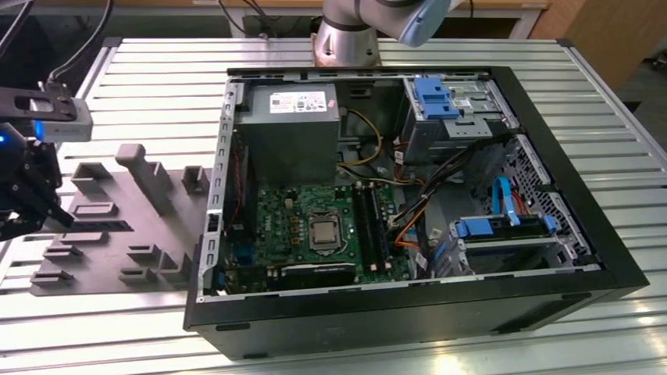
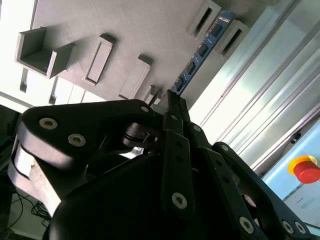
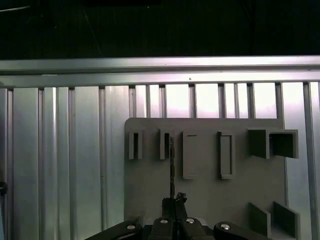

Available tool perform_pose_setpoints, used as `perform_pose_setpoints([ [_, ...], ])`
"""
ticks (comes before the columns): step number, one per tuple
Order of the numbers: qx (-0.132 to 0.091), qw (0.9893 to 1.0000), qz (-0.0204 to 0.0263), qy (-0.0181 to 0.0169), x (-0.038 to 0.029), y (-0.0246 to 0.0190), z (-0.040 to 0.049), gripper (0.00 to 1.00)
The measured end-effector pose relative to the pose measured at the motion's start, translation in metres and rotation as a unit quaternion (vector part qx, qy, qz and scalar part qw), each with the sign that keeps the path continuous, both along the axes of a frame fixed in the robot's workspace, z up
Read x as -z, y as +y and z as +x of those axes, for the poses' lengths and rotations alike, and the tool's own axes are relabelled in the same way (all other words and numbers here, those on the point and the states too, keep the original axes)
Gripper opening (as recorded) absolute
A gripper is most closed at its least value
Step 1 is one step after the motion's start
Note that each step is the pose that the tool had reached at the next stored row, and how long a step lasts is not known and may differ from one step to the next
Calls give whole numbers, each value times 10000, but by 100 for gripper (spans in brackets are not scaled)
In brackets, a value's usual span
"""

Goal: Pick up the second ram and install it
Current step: 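Pick up the second ram and move it above second insertion slot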

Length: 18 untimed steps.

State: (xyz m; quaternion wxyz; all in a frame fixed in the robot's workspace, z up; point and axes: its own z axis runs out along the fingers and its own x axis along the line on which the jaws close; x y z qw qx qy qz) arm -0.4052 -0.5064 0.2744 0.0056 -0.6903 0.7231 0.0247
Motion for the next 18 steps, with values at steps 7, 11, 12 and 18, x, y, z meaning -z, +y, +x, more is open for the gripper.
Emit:
perform_pose_setpoints([
  [7, -3, 10000, 0, 0, -142, 0, 0, 11],
  [11, -7, 10000, 2, 0, -196, 0, 0, 11],
  [12, -8, 10000, 2, 0, -213, 0, 0, 11],
  [18, -9, 10000, 2, 0, -273, 0, 0, 11],
])
